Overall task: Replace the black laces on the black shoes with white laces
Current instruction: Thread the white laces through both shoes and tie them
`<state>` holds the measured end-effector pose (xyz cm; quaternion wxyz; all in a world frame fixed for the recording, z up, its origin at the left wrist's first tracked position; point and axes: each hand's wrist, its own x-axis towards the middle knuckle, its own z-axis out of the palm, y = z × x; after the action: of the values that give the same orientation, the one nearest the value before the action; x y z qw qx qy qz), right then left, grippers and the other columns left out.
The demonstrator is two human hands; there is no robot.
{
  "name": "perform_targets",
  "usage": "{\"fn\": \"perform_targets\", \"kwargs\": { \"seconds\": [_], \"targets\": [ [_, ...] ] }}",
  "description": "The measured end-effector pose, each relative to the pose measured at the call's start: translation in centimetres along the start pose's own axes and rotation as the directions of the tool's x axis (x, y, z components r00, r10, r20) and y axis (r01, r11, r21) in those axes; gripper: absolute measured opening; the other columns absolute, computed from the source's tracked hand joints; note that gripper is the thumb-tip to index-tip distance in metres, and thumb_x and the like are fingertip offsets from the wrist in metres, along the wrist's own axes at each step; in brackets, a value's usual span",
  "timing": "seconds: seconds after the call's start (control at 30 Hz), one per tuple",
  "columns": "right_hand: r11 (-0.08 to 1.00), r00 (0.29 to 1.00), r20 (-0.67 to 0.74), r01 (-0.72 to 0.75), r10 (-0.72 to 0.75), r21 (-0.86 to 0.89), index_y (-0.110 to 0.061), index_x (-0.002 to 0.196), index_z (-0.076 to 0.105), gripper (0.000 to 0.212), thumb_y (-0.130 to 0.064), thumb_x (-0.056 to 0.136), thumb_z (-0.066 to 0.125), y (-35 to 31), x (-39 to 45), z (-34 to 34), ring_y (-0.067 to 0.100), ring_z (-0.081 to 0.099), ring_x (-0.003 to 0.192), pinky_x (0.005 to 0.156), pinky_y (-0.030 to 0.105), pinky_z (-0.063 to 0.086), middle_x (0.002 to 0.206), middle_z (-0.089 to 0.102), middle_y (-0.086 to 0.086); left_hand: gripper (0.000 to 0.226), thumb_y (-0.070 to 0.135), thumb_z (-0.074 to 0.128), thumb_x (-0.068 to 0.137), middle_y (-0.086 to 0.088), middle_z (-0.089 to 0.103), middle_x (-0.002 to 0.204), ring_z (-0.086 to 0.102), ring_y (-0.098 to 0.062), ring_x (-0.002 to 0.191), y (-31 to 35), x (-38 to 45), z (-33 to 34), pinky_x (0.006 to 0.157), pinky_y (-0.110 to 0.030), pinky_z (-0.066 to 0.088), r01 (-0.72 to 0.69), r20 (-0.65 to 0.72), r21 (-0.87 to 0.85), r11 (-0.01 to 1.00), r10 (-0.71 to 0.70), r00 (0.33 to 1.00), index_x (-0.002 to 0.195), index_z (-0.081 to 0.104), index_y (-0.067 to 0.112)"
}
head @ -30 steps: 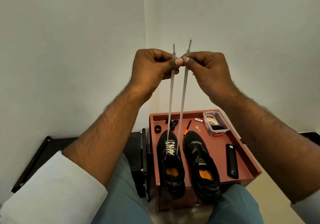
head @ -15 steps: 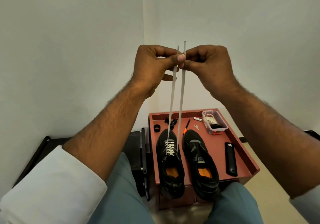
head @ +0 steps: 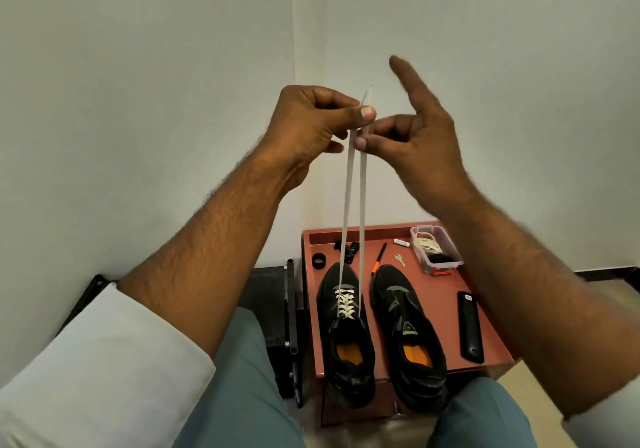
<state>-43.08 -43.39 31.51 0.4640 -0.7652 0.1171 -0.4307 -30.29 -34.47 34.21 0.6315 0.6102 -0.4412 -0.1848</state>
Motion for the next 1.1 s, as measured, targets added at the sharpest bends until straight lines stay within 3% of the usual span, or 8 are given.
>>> {"fn": "perform_targets", "kwargs": {
  "seconds": [0.23,0.37,0.5,0.6,0.73,0.83,0.93,1.1],
  "targets": [
    [0.862,0.895,0.123,-0.446,0.429,0.24,-0.017,0.114,0.067,0.024,-0.015,0.091,0.061,8.8,-8.3,4.6,0.004,0.064,0.109,0.095,0.02,0.05,0.11,0.07,-0.015,0.013,0.014,0.083,0.073,0.008,0.065,0.062,0.051,0.003,0.049,-0.6,0.1,0.9,0.049,-0.013,0.04,-0.036,-0.134,-0.094,0.995,0.023,0.991,0.081,0.074,0.006],
    [0.836,0.861,0.068,-0.506,0.504,0.213,-0.015,0.095,0.073,0.013,-0.016,0.093,0.061,12.2,-10.6,5.7,0.01,0.07,0.097,0.093,0.025,0.053,0.096,0.075,0.0,0.01,0.013,0.081,0.076,0.006,0.068,0.069,0.053,0.002,0.051,-1.3,1.0,1.4,0.053,-0.016,0.044,-0.062,-0.215,-0.09,0.994,0.041,0.976,0.081,0.074,0.007],
    [0.745,0.795,0.015,-0.575,0.607,0.337,-0.009,0.095,0.071,0.014,-0.012,0.094,0.058,12.7,-10.7,5.5,0.026,0.073,0.086,0.081,0.031,0.058,0.091,0.075,0.012,0.039,0.035,0.055,0.098,0.002,0.067,0.107,0.062,-0.003,0.092,-6.3,1.6,1.5,0.083,-0.027,0.05,0.181,-0.075,0.141,0.973,-0.172,0.982,0.126,0.06,0.009],
    [0.678,0.73,0.026,-0.647,0.683,0.349,-0.002,0.098,0.069,0.015,-0.011,0.095,0.057,13.2,-10.2,4.6,0.026,0.073,0.084,0.077,0.031,0.059,0.093,0.074,0.017,0.052,0.044,0.039,0.102,-0.006,0.042,0.15,0.041,-0.022,0.135,-13.0,-2.4,2.1,0.105,-0.038,0.038,0.431,-0.038,0.238,0.871,-0.435,0.9,0.147,0.035,0.018],
    [0.651,0.678,0.006,-0.708,0.735,0.275,0.004,0.1,0.068,0.018,-0.01,0.094,0.058,14.2,-10.2,3.7,0.026,0.073,0.083,0.071,0.033,0.06,0.091,0.073,0.018,0.03,0.037,0.043,0.102,0.005,0.066,0.117,0.059,-0.007,0.11,-19.8,-10.9,4.6,0.081,-0.019,0.043,0.58,0.162,0.03,0.814,-0.576,0.801,0.119,0.063,0.022],
    [0.626,0.648,-0.022,-0.725,0.761,0.286,0.002,0.103,0.067,0.015,-0.006,0.094,0.058,14.4,-10.5,3.8,0.022,0.073,0.079,0.059,0.026,0.057,0.092,0.072,0.019,0.017,0.023,0.055,0.099,-0.001,0.07,0.105,0.064,-0.005,0.096,-22.1,-13.4,6.4,0.082,-0.017,0.048,0.502,0.222,0.015,0.865,-0.492,0.842,0.106,0.068,0.016],
    [0.608,0.623,-0.011,-0.76,0.782,0.231,-0.003,0.098,0.067,0.014,-0.014,0.095,0.058,14.9,-10.7,3.9,0.027,0.073,0.08,0.063,0.033,0.059,0.087,0.073,0.017,0.014,0.011,0.059,0.095,0.003,0.065,0.075,0.055,0.006,0.061,-22.2,-12.9,6.7,0.064,-0.014,0.042,0.427,0.148,0.023,0.904,-0.425,0.893,0.086,0.067,0.006],
    [0.732,0.804,-0.071,-0.571,0.591,-0.373,-0.012,0.085,0.067,0.034,-0.038,0.098,0.05,14.4,-9.6,2.1,0.022,0.069,0.073,0.069,0.035,0.056,0.079,0.071,0.006,0.02,0.015,0.054,0.098,-0.006,0.068,0.075,0.062,-0.003,0.063,-21.5,-11.1,4.8,0.065,-0.015,0.05,0.436,0.056,-0.025,0.9,-0.434,0.899,0.099,0.064,-0.002]
  ]
}}
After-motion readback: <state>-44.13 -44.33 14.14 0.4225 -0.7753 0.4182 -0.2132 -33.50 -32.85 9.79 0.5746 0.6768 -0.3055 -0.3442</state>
